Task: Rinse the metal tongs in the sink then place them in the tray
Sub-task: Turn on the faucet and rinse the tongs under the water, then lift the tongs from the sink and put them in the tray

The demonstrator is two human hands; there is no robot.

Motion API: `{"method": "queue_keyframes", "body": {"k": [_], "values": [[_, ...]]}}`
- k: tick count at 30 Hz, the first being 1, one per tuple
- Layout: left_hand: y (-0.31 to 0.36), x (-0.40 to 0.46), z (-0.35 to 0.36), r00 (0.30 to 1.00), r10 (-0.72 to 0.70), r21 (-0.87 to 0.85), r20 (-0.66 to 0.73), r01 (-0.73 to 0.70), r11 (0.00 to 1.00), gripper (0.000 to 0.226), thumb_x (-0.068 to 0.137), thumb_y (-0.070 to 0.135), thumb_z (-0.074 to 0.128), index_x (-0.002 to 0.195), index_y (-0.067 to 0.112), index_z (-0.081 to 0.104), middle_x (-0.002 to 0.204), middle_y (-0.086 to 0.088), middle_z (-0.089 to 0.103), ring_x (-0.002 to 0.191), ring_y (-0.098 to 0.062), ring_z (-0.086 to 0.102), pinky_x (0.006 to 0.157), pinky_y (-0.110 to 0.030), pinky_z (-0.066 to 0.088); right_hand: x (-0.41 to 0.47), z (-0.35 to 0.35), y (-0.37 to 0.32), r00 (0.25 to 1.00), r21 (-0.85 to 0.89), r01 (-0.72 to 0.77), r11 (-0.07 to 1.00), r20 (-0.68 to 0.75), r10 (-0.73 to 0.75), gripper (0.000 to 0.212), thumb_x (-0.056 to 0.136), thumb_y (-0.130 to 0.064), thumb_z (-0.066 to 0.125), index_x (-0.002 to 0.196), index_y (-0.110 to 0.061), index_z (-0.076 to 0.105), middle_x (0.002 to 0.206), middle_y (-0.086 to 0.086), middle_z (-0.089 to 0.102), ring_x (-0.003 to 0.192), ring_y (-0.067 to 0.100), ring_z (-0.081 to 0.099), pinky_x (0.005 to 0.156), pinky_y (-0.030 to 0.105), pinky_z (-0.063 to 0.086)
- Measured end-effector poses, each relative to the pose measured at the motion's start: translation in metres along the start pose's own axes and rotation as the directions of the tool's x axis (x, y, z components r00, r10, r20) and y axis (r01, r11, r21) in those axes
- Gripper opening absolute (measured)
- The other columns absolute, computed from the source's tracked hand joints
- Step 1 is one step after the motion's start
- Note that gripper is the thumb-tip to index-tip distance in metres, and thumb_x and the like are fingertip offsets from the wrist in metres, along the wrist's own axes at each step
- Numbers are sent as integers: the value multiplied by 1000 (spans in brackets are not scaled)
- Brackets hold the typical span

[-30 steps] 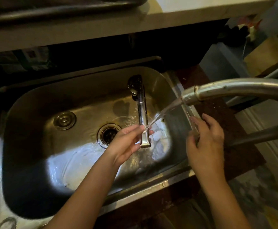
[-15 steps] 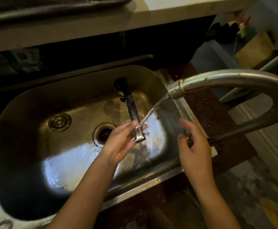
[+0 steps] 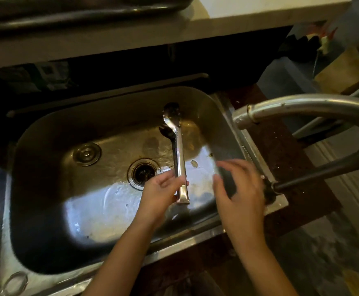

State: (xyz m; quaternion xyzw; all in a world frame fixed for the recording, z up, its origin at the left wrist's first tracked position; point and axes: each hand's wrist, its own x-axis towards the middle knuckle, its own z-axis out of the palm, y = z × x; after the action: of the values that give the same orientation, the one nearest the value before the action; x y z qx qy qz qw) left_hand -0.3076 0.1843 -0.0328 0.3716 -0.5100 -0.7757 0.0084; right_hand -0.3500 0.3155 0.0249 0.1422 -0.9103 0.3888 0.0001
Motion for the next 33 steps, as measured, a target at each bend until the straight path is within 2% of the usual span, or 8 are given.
{"method": "queue_keyframes", "body": {"k": [4,9,12,16,20,24,29,33], "values": [[0,-18,-1,977,200,209,-67,-182,961,33,81,7,64,110,21,65,91,3,73,77,-2,67,72,-18,55,25,29,-17,908,98,-241,965,372,190,36,84,-34,62,119,-26,57,103,-10,61,75,-5,55,62,14,46],[6,-36,-12,938,324,424,-121,-247,871,36,78,15,68,109,33,63,90,22,66,90,1,63,73,-28,57,26,46,-28,922,84,-158,984,369,117,31,84,-29,64,113,-19,60,98,1,72,83,12,68,72,28,57],[15,-33,-30,973,196,279,-122,-156,947,19,85,21,60,102,28,64,92,11,69,89,-7,66,78,-29,57,31,49,-28,884,132,-207,969,450,128,26,83,-29,64,106,-18,63,93,2,73,80,14,69,76,36,58],[39,-22,-52,976,207,174,-70,-193,966,19,90,14,51,99,20,67,82,4,74,74,-5,68,62,-19,55,36,54,-39,813,259,-249,933,579,56,7,83,-24,65,89,-26,63,84,3,73,68,7,66,63,21,55],[61,-15,-68,964,242,75,-111,-234,969,20,86,8,56,103,15,64,80,3,73,70,-5,69,60,-19,56,40,59,-59,801,419,-260,870,597,-48,19,84,-12,63,82,-31,59,75,-3,70,57,-1,64,51,12,50],[63,-17,-85,985,117,99,-128,-104,990,17,87,12,57,100,6,65,83,-5,70,66,-6,69,54,-15,53,40,72,-64,684,367,-446,816,728,47,16,88,-12,59,75,-22,62,71,0,69,50,1,64,49,14,52],[40,-15,-105,961,-259,-107,-94,249,963,13,86,6,57,85,-4,66,66,-9,71,58,-12,69,51,-18,56,28,92,-53,376,140,-783,607,883,281,13,87,-7,60,76,-1,62,75,16,66,65,21,66,58,21,57],[15,-8,-114,905,-421,-226,-66,398,889,9,85,3,58,85,-4,64,63,-12,72,52,-15,69,52,-22,58,19,101,-46,289,27,-838,545,870,401,15,84,-3,64,69,1,60,52,11,68,43,13,66,43,19,54]]}}
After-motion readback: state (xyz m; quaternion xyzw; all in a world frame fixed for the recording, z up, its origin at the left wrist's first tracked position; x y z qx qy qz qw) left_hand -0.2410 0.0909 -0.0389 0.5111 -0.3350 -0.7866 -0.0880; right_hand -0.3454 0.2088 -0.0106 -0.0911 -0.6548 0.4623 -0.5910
